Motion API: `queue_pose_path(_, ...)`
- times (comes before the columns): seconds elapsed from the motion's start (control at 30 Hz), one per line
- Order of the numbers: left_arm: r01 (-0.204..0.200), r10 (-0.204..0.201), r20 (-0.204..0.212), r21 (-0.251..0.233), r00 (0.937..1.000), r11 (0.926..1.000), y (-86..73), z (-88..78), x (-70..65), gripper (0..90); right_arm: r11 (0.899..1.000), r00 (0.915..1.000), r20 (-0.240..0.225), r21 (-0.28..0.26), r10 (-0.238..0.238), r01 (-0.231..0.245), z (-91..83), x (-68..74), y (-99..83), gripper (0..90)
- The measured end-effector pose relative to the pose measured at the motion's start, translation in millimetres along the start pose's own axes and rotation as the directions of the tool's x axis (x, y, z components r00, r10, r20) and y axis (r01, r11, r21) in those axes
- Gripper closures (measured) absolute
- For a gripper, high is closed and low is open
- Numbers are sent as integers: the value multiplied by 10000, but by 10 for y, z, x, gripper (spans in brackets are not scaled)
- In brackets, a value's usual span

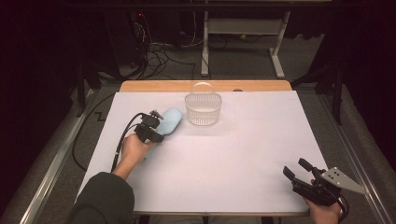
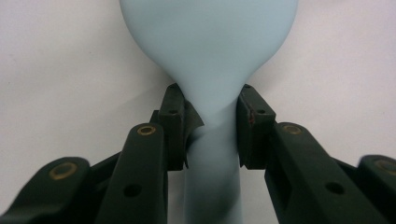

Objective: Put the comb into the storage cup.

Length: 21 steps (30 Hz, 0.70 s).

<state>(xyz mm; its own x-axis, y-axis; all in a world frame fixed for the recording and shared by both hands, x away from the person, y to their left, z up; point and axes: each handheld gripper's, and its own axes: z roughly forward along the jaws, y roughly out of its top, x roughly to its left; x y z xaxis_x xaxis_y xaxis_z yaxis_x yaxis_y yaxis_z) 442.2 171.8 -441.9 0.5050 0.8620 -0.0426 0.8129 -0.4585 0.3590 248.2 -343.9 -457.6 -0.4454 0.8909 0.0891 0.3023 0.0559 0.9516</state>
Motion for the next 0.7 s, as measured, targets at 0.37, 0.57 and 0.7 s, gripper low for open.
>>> queue_pose_path(0.37, -168, 167, -54, -144, 9998, 9998, -9, -8, -7, 692, 10000, 10000, 18, -21, 22, -22, -2, 3, -2, 308)
queue_pose_path(0.57, -300, 302, 113, -224, 9995, 9993, -16, -26, -27, 692, 10000, 10000, 1, -36, 20, -20, 0, 4, -2, 308)
queue_pose_path(0.7, -373, 379, 194, -297, 9991, 9989, -25, -53, -45, 692, 10000, 10000, 0, -33, -12, 12, -3, 5, -1, 308)
